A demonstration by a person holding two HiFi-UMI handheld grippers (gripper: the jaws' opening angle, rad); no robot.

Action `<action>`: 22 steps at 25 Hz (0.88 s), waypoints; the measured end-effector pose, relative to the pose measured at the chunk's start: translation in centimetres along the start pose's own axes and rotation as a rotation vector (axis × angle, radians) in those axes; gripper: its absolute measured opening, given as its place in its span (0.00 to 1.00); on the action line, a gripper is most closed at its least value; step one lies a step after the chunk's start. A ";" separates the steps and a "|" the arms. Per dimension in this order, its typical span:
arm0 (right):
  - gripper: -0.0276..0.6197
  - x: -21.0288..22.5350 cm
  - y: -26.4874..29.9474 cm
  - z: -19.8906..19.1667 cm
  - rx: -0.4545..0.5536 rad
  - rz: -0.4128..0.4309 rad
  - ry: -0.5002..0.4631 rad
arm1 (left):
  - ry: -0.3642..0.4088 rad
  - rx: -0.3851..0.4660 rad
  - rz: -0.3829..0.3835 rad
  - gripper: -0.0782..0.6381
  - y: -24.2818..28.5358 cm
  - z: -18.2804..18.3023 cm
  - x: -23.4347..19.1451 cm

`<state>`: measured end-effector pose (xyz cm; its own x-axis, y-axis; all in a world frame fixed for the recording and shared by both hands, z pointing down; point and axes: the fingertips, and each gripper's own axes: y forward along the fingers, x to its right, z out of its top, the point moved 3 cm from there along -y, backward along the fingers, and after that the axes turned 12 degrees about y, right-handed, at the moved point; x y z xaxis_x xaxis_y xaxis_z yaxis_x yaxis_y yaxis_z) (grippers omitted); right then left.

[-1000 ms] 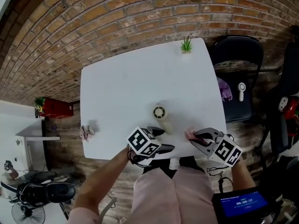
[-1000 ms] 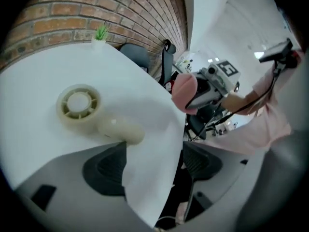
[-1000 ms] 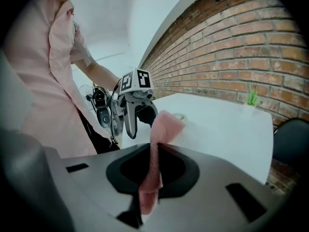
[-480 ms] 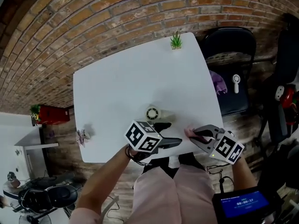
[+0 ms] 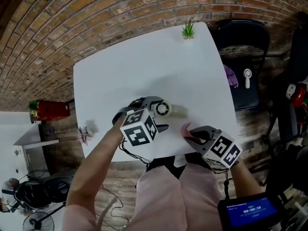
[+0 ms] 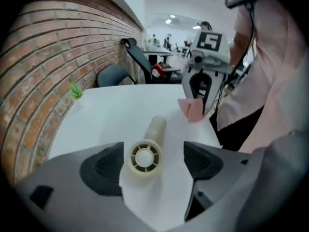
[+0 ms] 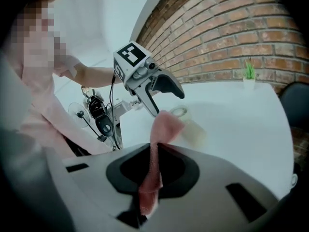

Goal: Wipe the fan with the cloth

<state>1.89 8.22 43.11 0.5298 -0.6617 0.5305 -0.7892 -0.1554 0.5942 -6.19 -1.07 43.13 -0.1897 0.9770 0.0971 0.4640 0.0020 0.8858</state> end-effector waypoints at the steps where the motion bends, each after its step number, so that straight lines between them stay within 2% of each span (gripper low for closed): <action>1: 0.09 -0.3 0.8 0.2 0.001 0.006 0.030 | 0.053 -0.036 -0.017 0.64 0.8 -0.5 -0.1; 3: 0.09 -0.5 2.1 0.3 0.006 0.016 0.094 | 0.122 -0.084 -0.054 0.64 2.2 -1.1 -0.4; 8: 0.09 0.2 4.1 0.4 0.005 -0.009 0.202 | 0.165 -0.104 -0.116 0.64 3.8 -1.5 -1.0; 15: 0.09 1.3 6.0 0.5 -0.020 -0.032 0.257 | 0.230 -0.108 -0.127 0.60 4.4 -1.9 -1.2; 22: 0.09 2.2 7.4 1.0 -0.005 -0.097 0.393 | 0.248 -0.105 -0.139 0.60 4.4 -1.8 -1.1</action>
<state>-3.07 4.86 48.05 0.6805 -0.3136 0.6622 -0.7291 -0.1994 0.6548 -5.47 -2.48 47.70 -0.4568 0.8870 0.0678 0.3288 0.0976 0.9394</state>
